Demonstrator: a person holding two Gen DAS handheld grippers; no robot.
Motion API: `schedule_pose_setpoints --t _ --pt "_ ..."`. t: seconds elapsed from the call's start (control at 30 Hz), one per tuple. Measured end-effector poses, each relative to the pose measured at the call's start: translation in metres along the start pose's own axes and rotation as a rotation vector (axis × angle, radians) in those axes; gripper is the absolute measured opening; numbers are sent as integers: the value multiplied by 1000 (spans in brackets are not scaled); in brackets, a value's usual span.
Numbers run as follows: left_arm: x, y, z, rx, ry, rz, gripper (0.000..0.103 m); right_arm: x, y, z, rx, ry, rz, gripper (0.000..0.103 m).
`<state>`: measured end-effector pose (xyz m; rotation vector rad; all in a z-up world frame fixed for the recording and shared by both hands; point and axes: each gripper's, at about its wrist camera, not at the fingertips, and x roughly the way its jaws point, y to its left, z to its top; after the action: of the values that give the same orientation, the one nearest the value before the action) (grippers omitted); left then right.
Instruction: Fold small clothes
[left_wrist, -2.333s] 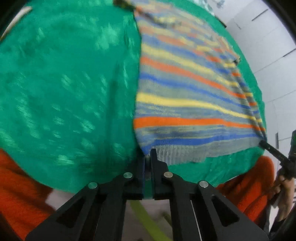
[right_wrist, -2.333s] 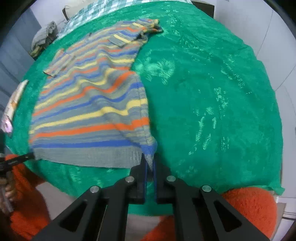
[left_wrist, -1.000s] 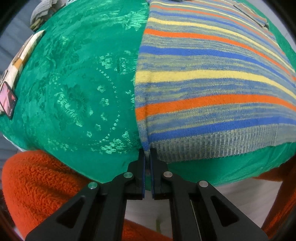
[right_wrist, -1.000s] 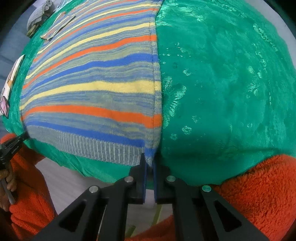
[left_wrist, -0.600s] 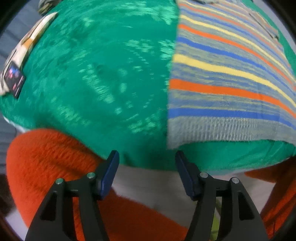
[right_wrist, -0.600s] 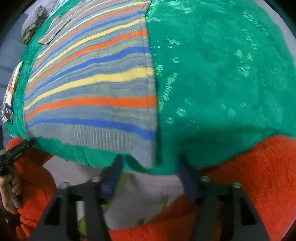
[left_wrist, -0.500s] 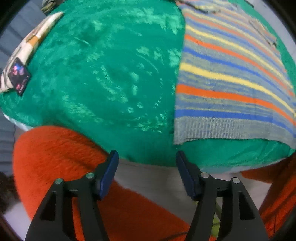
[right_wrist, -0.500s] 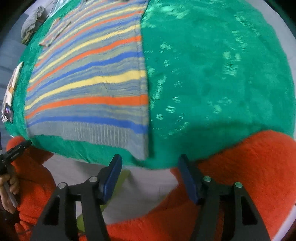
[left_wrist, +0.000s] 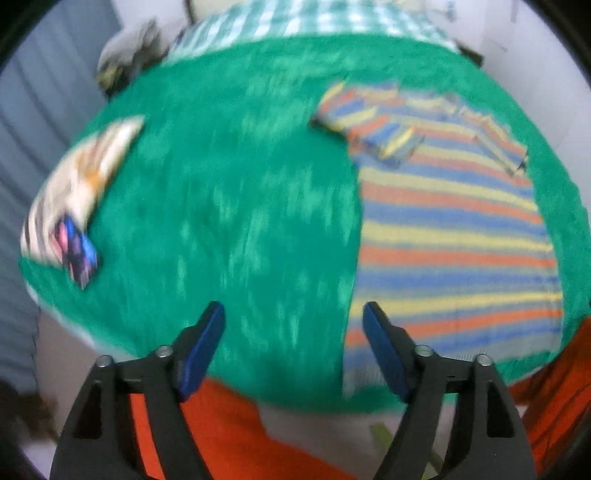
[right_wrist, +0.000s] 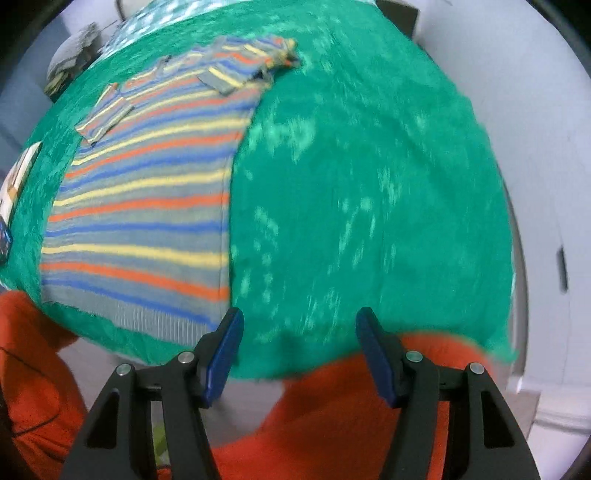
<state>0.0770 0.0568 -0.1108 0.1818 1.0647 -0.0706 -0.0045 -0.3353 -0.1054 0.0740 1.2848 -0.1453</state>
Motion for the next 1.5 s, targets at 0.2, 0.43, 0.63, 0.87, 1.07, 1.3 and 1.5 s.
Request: schedule_pose_setpoints --t 0.2,0.43,0.63,0.87,1.07,1.3,1.5 --pt "30 -33 95 179 -117 -99 90 -11 23 80 -198 -184 -36 63" --pt "140 -119 151 427 -23 -101 84 39 102 186 -431 -274 73 62" --pt "198 -136 175 407 61 -90 82 125 143 255 -458 -205 18 62" --pt "175 -43 212 66 28 -270 4 100 59 287 -156 -245 97 4" --pt "168 164 221 -514 -19 -127 4 26 -126 278 191 -366 -93 4" --pt "214 191 200 -524 101 31 3 78 -194 251 304 -159 -263 4" --pt "236 194 194 -534 151 73 3 101 -193 238 304 -82 -347 4"
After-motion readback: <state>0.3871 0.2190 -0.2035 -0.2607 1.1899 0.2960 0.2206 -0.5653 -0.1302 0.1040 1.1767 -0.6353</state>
